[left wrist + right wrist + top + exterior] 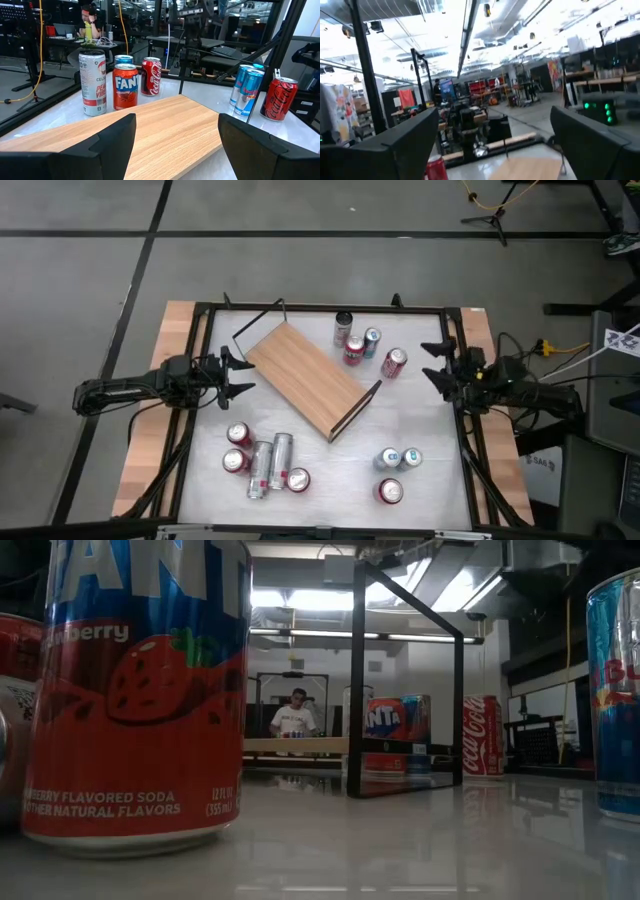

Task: Place canned beverage on shelf
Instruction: Put the red white soda can on the shelf

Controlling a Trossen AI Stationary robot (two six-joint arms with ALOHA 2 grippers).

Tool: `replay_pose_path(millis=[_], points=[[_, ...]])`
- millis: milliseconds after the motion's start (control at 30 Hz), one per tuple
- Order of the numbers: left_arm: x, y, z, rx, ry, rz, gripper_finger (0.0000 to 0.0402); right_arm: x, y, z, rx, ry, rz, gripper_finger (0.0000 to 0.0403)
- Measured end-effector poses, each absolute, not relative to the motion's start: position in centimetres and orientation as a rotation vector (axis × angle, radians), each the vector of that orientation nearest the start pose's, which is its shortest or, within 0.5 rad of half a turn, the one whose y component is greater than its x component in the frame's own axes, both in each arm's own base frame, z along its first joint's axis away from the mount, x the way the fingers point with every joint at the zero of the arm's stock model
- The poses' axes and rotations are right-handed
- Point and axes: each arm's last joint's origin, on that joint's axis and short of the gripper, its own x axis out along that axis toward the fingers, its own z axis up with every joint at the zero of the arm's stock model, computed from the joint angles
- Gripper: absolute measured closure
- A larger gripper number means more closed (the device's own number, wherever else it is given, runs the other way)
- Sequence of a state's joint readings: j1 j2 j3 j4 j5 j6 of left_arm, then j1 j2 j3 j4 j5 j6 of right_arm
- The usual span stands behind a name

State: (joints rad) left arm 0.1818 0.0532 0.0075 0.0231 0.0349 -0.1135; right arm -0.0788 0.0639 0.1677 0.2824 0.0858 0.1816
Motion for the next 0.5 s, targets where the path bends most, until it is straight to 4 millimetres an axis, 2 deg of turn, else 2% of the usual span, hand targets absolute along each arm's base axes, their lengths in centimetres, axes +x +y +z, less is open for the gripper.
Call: replay_pose_path(millis=[200,500], points=[[9.9,1.7,16.4,-0.116,0.014,0.149,0.0125,8.8,-1.3,26.9,0.141,-0.316,-0.260,0.0029],[9.9,1.8,16.4,-0.115,0.012,0.188,0.0125,11.1,-2.3,29.2,0.105,0.029,-0.610,0.0029]])
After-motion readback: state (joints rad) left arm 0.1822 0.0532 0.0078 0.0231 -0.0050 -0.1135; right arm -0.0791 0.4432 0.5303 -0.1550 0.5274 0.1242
